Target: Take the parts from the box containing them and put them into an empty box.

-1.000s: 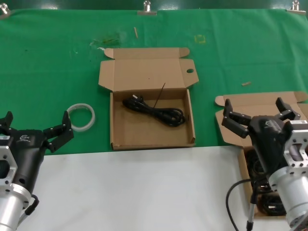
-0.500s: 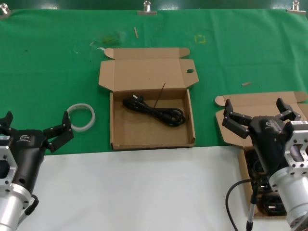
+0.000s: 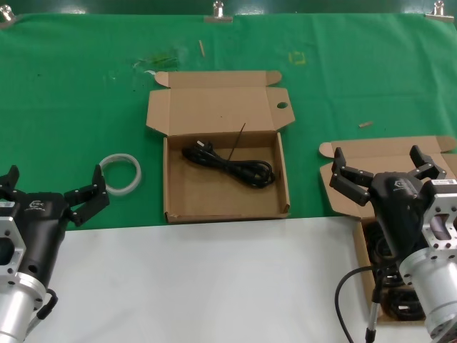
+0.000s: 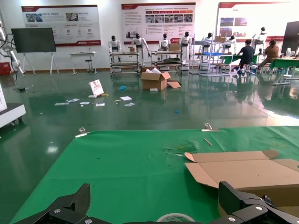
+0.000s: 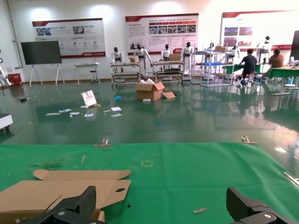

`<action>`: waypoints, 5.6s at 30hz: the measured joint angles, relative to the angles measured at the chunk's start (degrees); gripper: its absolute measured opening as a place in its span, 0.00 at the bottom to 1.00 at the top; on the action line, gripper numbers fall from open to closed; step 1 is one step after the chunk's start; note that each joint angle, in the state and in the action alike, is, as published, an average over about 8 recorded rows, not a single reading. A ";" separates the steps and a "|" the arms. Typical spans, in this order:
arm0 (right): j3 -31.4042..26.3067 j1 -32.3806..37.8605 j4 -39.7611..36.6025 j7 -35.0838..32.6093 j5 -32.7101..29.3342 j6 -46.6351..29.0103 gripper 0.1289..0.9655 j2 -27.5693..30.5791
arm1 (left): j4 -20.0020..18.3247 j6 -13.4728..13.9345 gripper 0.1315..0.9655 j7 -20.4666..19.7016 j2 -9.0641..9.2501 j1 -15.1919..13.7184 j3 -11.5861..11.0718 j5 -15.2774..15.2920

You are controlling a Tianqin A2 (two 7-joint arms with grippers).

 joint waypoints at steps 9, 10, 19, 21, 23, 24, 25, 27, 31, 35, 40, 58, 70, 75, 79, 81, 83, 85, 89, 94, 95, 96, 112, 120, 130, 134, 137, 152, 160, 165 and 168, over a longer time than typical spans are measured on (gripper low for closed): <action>0.00 0.00 0.00 0.00 0.00 0.00 1.00 0.00 | 0.00 0.00 1.00 0.00 0.00 0.00 0.00 0.00; 0.00 0.00 0.00 0.00 0.00 0.00 1.00 0.00 | 0.00 0.00 1.00 0.00 0.00 0.00 0.00 0.00; 0.00 0.00 0.00 0.00 0.00 0.00 1.00 0.00 | 0.00 0.00 1.00 0.00 0.00 0.00 0.00 0.00; 0.00 0.00 0.00 0.00 0.00 0.00 1.00 0.00 | 0.00 0.00 1.00 0.00 0.00 0.00 0.00 0.00; 0.00 0.00 0.00 0.00 0.00 0.00 1.00 0.00 | 0.00 0.00 1.00 0.00 0.00 0.00 0.00 0.00; 0.00 0.00 0.00 0.00 0.00 0.00 1.00 0.00 | 0.00 0.00 1.00 0.00 0.00 0.00 0.00 0.00; 0.00 0.00 0.00 0.00 0.00 0.00 1.00 0.00 | 0.00 0.00 1.00 0.00 0.00 0.00 0.00 0.00; 0.00 0.00 0.00 0.00 0.00 0.00 1.00 0.00 | 0.00 0.00 1.00 0.00 0.00 0.00 0.00 0.00; 0.00 0.00 0.00 0.00 0.00 0.00 1.00 0.00 | 0.00 0.00 1.00 0.00 0.00 0.00 0.00 0.00; 0.00 0.00 0.00 0.00 0.00 0.00 1.00 0.00 | 0.00 0.00 1.00 0.00 0.00 0.00 0.00 0.00; 0.00 0.00 0.00 0.00 0.00 0.00 1.00 0.00 | 0.00 0.00 1.00 0.00 0.00 0.00 0.00 0.00; 0.00 0.00 0.00 0.00 0.00 0.00 1.00 0.00 | 0.00 0.00 1.00 0.00 0.00 0.00 0.00 0.00; 0.00 0.00 0.00 0.00 0.00 0.00 1.00 0.00 | 0.00 0.00 1.00 0.00 0.00 0.00 0.00 0.00; 0.00 0.00 0.00 0.00 0.00 0.00 1.00 0.00 | 0.00 0.00 1.00 0.00 0.00 0.00 0.00 0.00; 0.00 0.00 0.00 0.00 0.00 0.00 1.00 0.00 | 0.00 0.00 1.00 0.00 0.00 0.00 0.00 0.00; 0.00 0.00 0.00 0.00 0.00 0.00 1.00 0.00 | 0.00 0.00 1.00 0.00 0.00 0.00 0.00 0.00; 0.00 0.00 0.00 0.00 0.00 0.00 1.00 0.00 | 0.00 0.00 1.00 0.00 0.00 0.00 0.00 0.00; 0.00 0.00 0.00 0.00 0.00 0.00 1.00 0.00 | 0.00 0.00 1.00 0.00 0.00 0.00 0.00 0.00; 0.00 0.00 0.00 0.00 0.00 0.00 1.00 0.00 | 0.00 0.00 1.00 0.00 0.00 0.00 0.00 0.00; 0.00 0.00 0.00 0.00 0.00 0.00 1.00 0.00 | 0.00 0.00 1.00 0.00 0.00 0.00 0.00 0.00; 0.00 0.00 0.00 0.00 0.00 0.00 1.00 0.00 | 0.00 0.00 1.00 0.00 0.00 0.00 0.00 0.00; 0.00 0.00 0.00 0.00 0.00 0.00 1.00 0.00 | 0.00 0.00 1.00 0.00 0.00 0.00 0.00 0.00; 0.00 0.00 0.00 0.00 0.00 0.00 1.00 0.00 | 0.00 0.00 1.00 0.00 0.00 0.00 0.00 0.00; 0.00 0.00 0.00 0.00 0.00 0.00 1.00 0.00 | 0.00 0.00 1.00 0.00 0.00 0.00 0.00 0.00; 0.00 0.00 0.00 0.00 0.00 0.00 1.00 0.00 | 0.00 0.00 1.00 0.00 0.00 0.00 0.00 0.00; 0.00 0.00 0.00 0.00 0.00 0.00 1.00 0.00 | 0.00 0.00 1.00 0.00 0.00 0.00 0.00 0.00; 0.00 0.00 0.00 0.00 0.00 0.00 1.00 0.00 | 0.00 0.00 1.00 0.00 0.00 0.00 0.00 0.00; 0.00 0.00 0.00 0.00 0.00 0.00 1.00 0.00 | 0.00 0.00 1.00 0.00 0.00 0.00 0.00 0.00; 0.00 0.00 0.00 0.00 0.00 0.00 1.00 0.00 | 0.00 0.00 1.00 0.00 0.00 0.00 0.00 0.00; 0.00 0.00 0.00 0.00 0.00 0.00 1.00 0.00 | 0.00 0.00 1.00 0.00 0.00 0.00 0.00 0.00; 0.00 0.00 0.00 0.00 0.00 0.00 1.00 0.00 | 0.00 0.00 1.00 0.00 0.00 0.00 0.00 0.00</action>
